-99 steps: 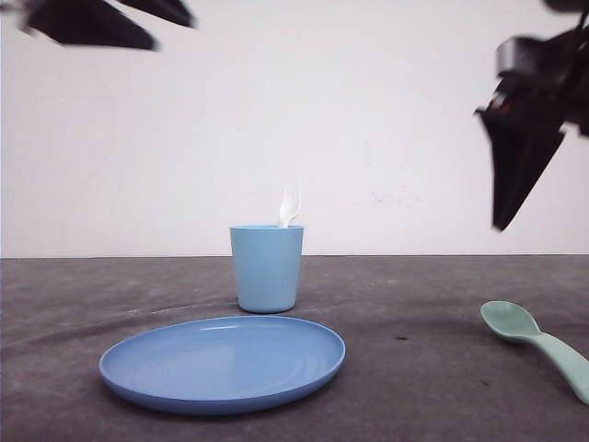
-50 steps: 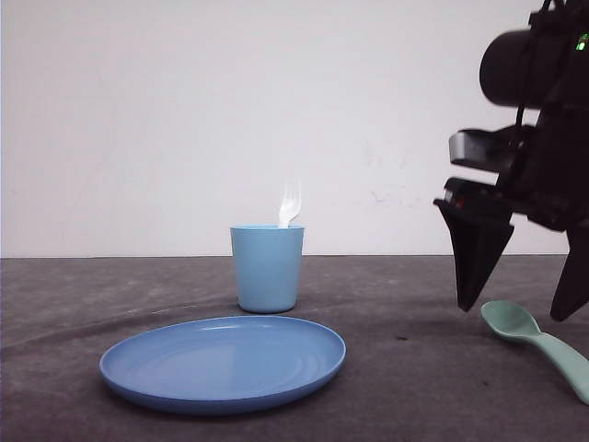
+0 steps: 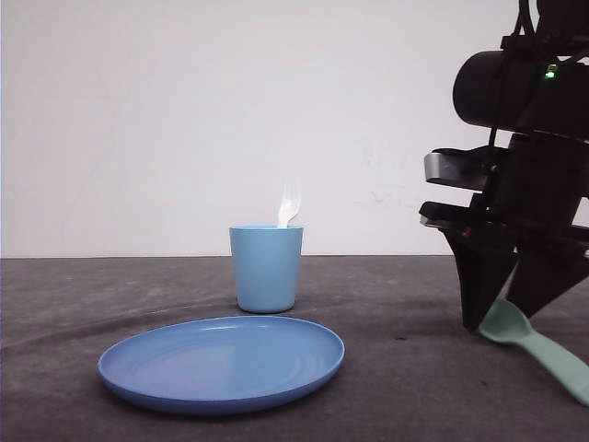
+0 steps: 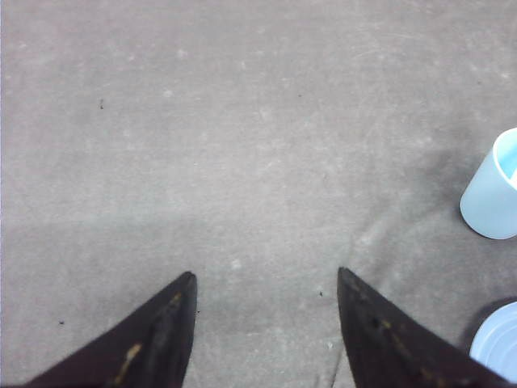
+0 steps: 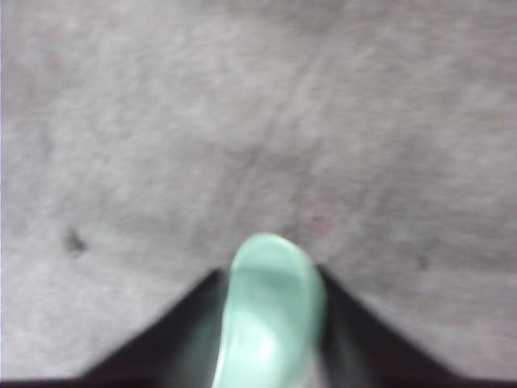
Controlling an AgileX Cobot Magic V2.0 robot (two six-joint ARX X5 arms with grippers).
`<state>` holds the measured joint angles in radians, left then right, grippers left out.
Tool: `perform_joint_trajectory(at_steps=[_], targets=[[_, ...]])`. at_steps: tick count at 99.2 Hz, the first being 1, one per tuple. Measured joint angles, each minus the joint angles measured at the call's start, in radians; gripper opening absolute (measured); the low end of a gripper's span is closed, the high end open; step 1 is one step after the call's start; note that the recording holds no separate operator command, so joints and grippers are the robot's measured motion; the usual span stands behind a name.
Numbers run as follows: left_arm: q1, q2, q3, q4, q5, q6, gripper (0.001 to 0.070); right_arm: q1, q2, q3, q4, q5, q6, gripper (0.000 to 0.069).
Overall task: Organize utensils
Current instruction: 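Lower the right gripper onto the mint-green spoon and close it, then carry the spoon with the right gripper and lower it into the cup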
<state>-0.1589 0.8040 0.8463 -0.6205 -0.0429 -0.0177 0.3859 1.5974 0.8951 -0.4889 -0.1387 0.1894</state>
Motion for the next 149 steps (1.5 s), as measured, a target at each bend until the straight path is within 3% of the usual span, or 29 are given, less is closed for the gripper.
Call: perform_joint_trajectory(at_steps=[14, 40, 65, 103, 129, 149], targets=[[0.001, 0.0, 0.0, 0.0, 0.0, 0.0, 0.0331, 0.002, 0.002, 0.0, 0.002, -0.016, 0.003, 0.0052], [0.002, 0.0, 0.0, 0.003, 0.0, 0.0, 0.0331, 0.006, -0.015, -0.004, 0.002, -0.041, 0.003, 0.0046], [0.002, 0.0, 0.0, 0.005, 0.0, 0.0, 0.0331, 0.027, -0.163, 0.021, 0.096, -0.105, 0.003, 0.0046], [0.002, 0.0, 0.0, 0.01, -0.001, 0.0, 0.0331, 0.077, -0.225, 0.058, 0.554, -0.248, 0.002, 0.0046], [0.002, 0.0, 0.0, 0.01, -0.001, 0.0, 0.0331, 0.129, -0.201, 0.058, 0.836, -0.241, -0.077, 0.0046], [0.002, 0.0, 0.0, 0.01, 0.0, 0.0, 0.0331, 0.168, -0.125, 0.058, 0.956, -0.134, -0.167, 0.0046]])
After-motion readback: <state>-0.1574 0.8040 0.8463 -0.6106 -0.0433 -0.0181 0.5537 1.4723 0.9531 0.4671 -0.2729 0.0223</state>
